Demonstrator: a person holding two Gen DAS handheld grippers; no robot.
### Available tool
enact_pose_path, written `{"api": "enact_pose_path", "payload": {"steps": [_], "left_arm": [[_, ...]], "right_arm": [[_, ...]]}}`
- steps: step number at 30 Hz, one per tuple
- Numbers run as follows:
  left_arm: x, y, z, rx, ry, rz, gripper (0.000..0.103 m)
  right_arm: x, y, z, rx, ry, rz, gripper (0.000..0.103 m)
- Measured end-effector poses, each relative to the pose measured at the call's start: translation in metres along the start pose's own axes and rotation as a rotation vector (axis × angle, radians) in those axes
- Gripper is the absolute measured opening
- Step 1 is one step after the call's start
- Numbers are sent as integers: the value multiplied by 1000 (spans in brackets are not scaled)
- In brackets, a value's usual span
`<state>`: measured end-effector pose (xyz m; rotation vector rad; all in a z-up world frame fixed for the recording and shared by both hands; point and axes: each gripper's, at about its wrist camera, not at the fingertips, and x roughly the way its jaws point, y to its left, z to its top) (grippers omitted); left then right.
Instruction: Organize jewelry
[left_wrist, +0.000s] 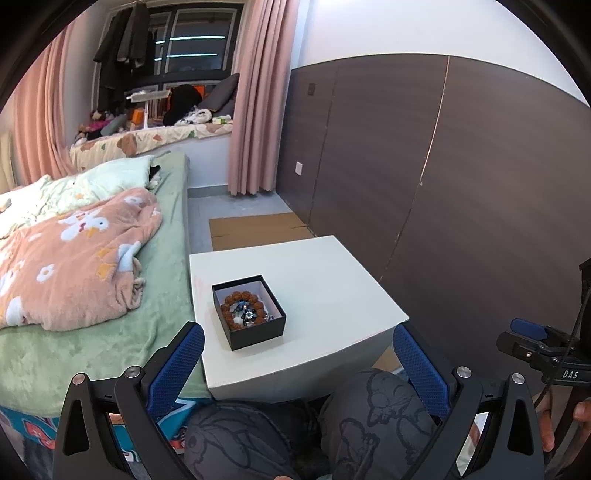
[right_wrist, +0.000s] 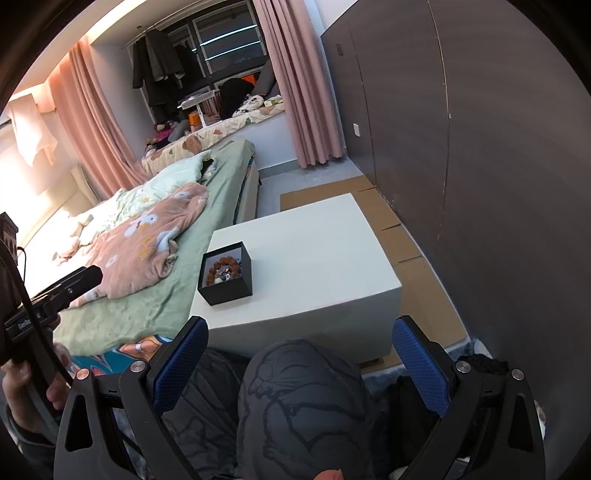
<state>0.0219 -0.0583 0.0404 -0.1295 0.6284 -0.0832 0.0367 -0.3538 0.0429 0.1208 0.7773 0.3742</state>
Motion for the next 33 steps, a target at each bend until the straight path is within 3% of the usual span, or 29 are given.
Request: {"api": "enact_pose_path", "payload": {"steps": [14,33], "left_arm": [[3,2,-3,-6,7,-28,102],[-3,10,-5,-2,-30,19,102]], "right_arm": [[0,0,0,0,-1,-2,101],[9,-7,-9,-17,20,-13,101]]}}
